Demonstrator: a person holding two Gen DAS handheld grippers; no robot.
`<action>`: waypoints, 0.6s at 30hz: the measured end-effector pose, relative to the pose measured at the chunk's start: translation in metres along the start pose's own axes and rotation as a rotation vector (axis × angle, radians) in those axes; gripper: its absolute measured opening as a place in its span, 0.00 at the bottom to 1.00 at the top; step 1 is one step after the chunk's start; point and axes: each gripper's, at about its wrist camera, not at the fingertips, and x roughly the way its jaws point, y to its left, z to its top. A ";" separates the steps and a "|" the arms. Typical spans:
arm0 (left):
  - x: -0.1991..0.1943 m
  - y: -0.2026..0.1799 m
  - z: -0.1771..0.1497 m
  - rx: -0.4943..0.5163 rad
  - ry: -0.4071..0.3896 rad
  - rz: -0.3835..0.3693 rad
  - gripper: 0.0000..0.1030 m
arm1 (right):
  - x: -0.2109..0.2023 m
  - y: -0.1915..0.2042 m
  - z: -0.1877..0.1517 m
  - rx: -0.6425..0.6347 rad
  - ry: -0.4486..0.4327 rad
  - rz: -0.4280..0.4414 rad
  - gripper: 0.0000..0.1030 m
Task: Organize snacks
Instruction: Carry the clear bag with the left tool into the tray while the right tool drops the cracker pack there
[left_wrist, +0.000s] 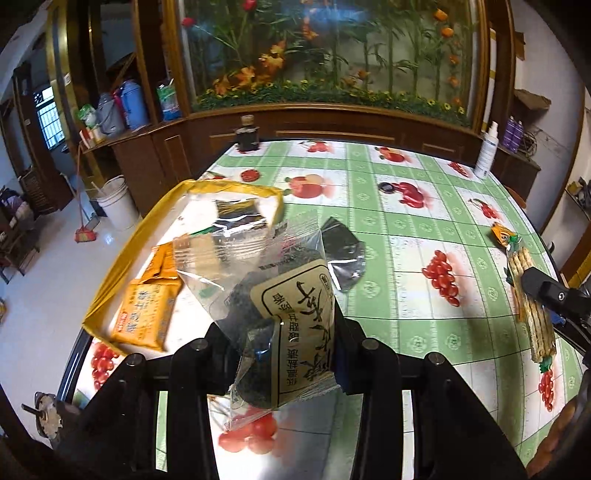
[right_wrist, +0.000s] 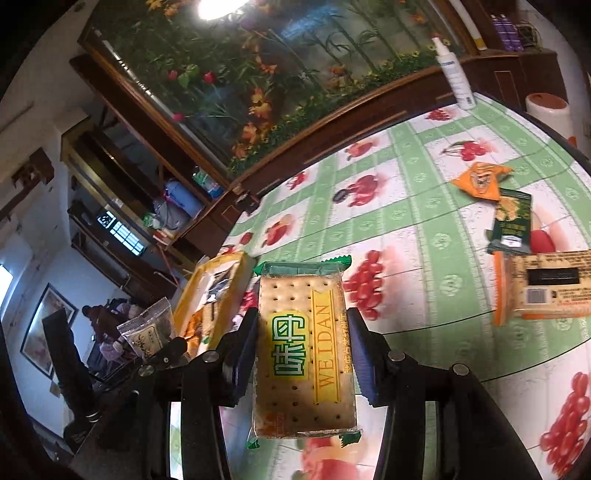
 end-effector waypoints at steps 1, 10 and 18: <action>0.000 0.006 0.000 -0.012 -0.001 0.005 0.37 | 0.002 0.006 -0.001 -0.006 0.003 0.014 0.46; 0.002 0.041 -0.001 -0.064 -0.017 0.050 0.37 | 0.028 0.042 -0.012 -0.035 0.062 0.081 0.46; 0.018 0.067 -0.006 -0.100 0.013 0.071 0.37 | 0.053 0.067 -0.017 -0.068 0.110 0.114 0.46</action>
